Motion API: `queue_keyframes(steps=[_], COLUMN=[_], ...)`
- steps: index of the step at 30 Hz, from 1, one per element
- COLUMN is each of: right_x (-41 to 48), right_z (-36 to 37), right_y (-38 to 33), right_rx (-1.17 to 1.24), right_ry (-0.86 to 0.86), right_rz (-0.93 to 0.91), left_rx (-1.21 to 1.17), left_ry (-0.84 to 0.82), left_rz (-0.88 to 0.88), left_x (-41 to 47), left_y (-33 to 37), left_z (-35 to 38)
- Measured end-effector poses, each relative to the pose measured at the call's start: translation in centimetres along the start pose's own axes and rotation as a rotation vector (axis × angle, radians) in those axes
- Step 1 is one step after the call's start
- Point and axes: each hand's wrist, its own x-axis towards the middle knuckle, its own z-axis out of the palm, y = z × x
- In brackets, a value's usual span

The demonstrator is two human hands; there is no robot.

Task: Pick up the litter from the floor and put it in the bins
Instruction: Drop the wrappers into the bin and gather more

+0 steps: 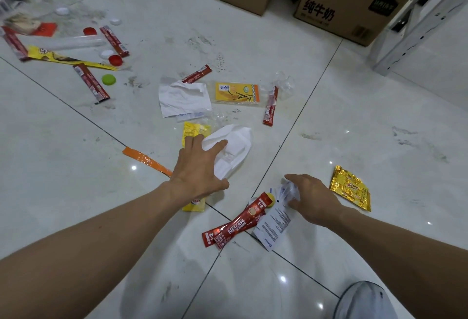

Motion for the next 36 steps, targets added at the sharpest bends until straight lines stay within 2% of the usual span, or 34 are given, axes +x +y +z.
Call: queue_keyframes(steps=[14,28,36], right_x=[0.1,1.5,2.5], right_z=[0.4,-2.3,-4.6], right_y=[-1.0,-1.0,-3.7], right_rx=[-0.007,0.434,0.726], right_ry=[0.001,0.266,0.401], right_rz=[0.082,0.202,0.250], left_rx=[-0.051,-0.077,-0.110], left_ry=[0.061,0.094,0.156], left_rz=[0.042,0.056,0.039], left_x=[-0.6,-0.6,-0.9], left_y=[0.1,-0.1,-1.0], left_z=[-1.0,-1.7,-3.3])
